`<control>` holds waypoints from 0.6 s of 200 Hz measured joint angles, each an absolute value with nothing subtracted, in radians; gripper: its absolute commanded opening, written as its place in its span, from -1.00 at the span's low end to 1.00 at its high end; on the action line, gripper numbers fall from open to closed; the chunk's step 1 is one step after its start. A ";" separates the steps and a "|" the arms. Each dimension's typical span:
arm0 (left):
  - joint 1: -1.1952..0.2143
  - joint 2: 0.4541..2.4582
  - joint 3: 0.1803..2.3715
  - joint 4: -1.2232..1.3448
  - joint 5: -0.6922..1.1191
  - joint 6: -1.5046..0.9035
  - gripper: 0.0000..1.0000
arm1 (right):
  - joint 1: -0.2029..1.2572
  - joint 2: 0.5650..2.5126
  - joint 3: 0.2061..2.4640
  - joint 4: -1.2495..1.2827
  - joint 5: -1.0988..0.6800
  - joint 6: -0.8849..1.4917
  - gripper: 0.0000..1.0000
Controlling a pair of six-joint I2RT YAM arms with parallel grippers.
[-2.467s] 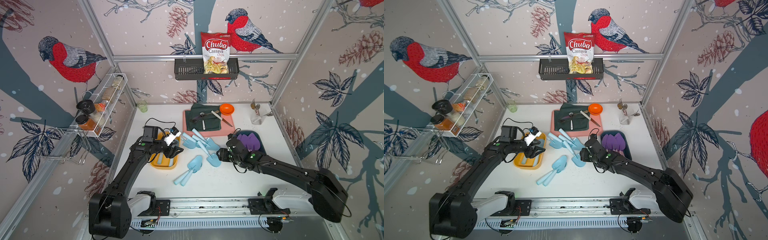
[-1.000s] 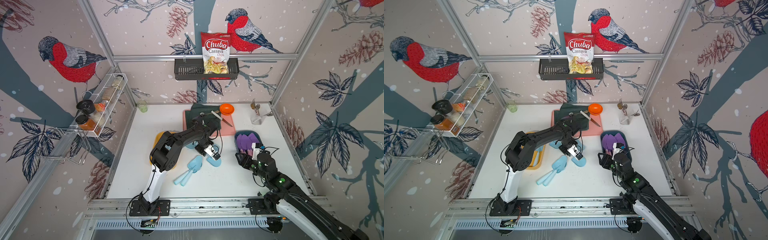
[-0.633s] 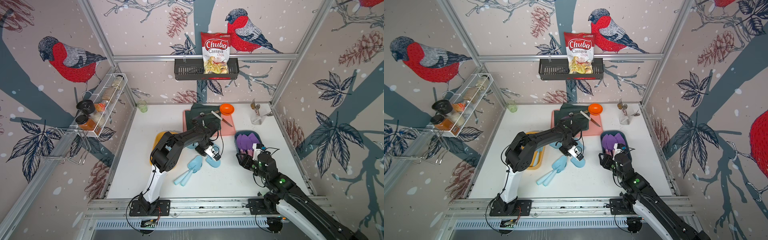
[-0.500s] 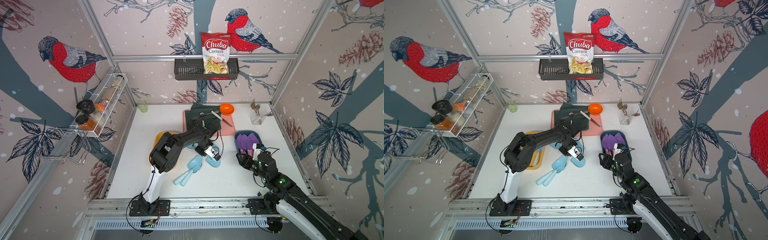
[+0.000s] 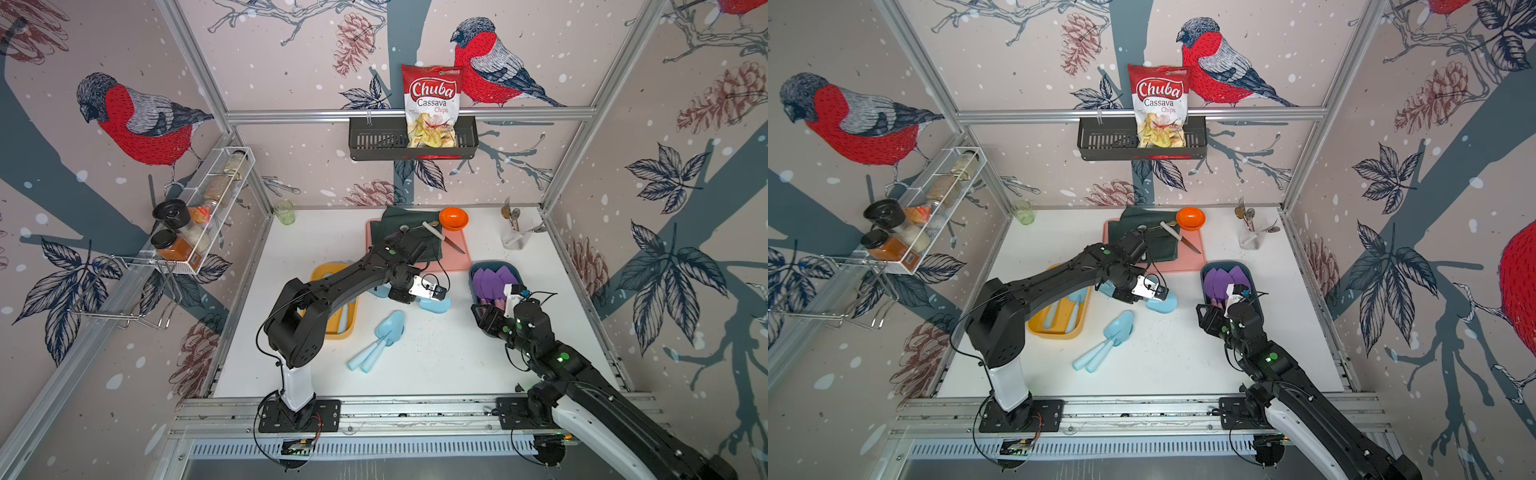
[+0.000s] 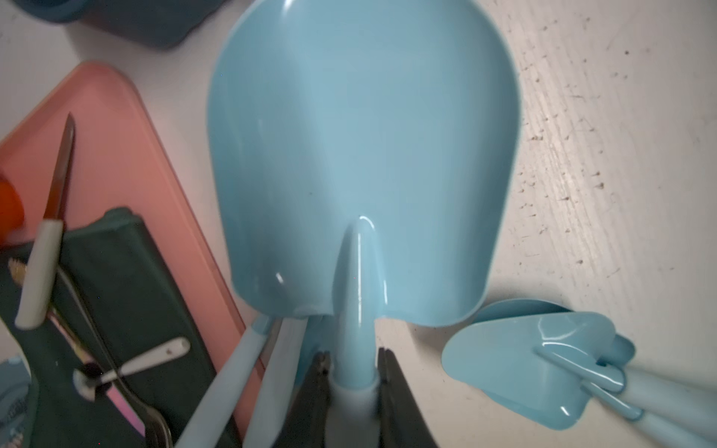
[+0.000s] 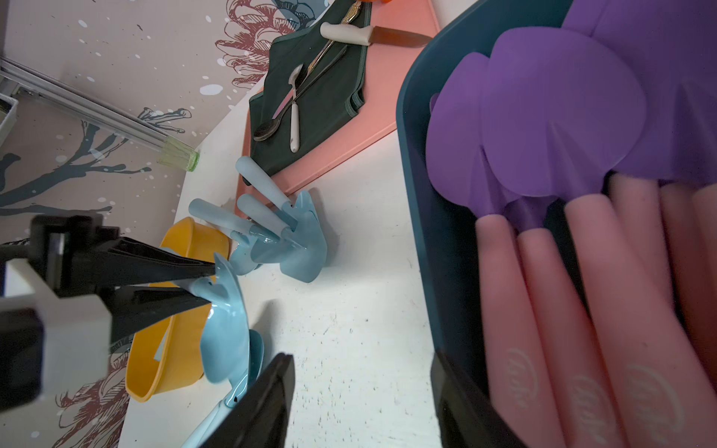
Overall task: Sort the small shovels by color and place them into the storage box
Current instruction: Pick up the shovel from the center of the board, then place the shovel in the storage box.
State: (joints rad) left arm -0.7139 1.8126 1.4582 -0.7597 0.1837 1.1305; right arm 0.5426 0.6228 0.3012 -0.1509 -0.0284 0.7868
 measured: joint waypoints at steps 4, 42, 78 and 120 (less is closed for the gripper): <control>-0.702 1.799 1.448 -0.754 0.183 1.095 -1.00 | 0.543 0.631 0.303 -0.148 -0.029 0.786 0.22; -0.514 1.647 1.297 -0.677 0.151 0.672 -1.00 | 0.543 0.737 0.336 -0.096 -0.046 0.783 0.22; -0.290 1.482 1.140 -0.606 0.128 0.323 -1.00 | 0.547 0.850 0.369 -0.030 -0.072 0.783 0.21; -0.218 1.377 0.999 -0.554 0.061 0.054 -1.00 | 0.566 0.952 0.416 0.010 -0.107 0.782 0.21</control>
